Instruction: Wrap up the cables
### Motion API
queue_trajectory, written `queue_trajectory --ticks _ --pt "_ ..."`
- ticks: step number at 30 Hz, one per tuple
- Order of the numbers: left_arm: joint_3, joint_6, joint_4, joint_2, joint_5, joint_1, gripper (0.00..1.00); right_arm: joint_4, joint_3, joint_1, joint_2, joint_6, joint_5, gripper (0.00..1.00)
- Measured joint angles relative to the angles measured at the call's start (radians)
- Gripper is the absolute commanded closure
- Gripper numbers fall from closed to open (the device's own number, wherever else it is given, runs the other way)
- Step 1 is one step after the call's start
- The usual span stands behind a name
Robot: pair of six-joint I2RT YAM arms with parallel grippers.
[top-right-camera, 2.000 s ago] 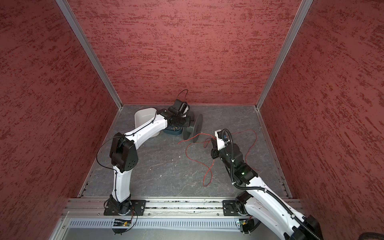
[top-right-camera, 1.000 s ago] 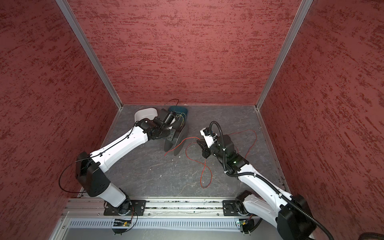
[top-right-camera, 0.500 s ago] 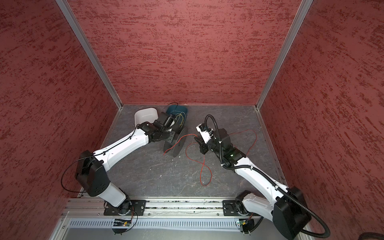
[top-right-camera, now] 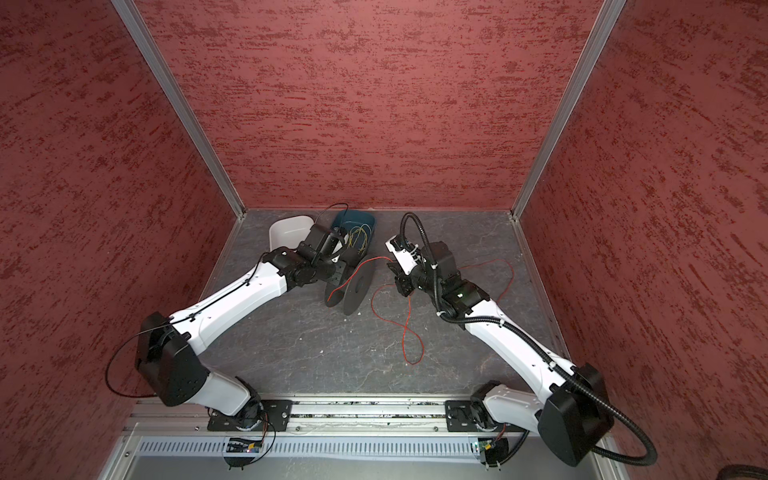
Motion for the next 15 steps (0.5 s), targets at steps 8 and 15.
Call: queue_trajectory --ticks 8,15 --pt "-0.128 -0.045 0.063 -0.159 0.123 0.084 0.30 -0.098 0.160 0.001 0.142 -0.090 0.010 1.00" --pt "-0.288 -0.077 0.174 -0.269 0.236 0.143 0.35 -0.155 0.241 0.002 0.246 -0.185 0.013 1.00"
